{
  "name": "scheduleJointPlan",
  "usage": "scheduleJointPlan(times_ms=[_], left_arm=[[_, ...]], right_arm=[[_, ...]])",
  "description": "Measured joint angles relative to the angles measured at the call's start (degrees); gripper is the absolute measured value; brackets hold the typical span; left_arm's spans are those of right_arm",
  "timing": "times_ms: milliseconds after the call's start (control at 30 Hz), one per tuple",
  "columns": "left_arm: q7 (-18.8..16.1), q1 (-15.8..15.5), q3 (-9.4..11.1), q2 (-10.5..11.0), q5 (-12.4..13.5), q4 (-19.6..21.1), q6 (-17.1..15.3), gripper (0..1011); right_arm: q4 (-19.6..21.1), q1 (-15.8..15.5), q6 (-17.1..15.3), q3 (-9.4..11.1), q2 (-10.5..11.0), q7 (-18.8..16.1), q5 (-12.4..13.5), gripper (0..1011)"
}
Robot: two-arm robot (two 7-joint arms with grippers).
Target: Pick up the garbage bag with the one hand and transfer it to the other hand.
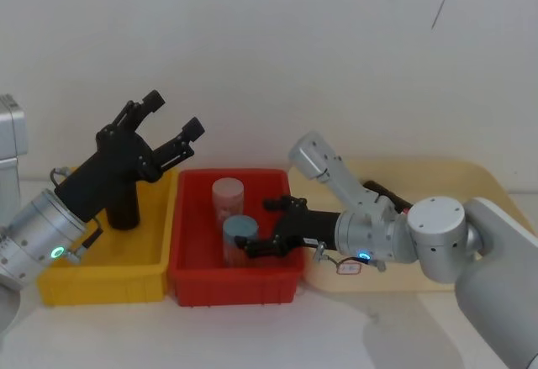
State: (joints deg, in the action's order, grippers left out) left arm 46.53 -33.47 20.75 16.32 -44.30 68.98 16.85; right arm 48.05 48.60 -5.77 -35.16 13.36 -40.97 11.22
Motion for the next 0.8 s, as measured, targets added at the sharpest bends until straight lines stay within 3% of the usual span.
scheduleJointPlan(times_ms=[600,800], left_arm=[[0.0,0.0,0.0,0.0,0.0,0.0,0.0,1002],[0.0,0.0,0.0,0.0,0.0,0.0,0.0,1002]], right_arm=[[-3.7,2.4,-0.3,-2.3,-1.1,-3.7,-0.8,1000],[-4.9,3.1,0.0,-2.8,-1.5,-4.6,-0.7,895]])
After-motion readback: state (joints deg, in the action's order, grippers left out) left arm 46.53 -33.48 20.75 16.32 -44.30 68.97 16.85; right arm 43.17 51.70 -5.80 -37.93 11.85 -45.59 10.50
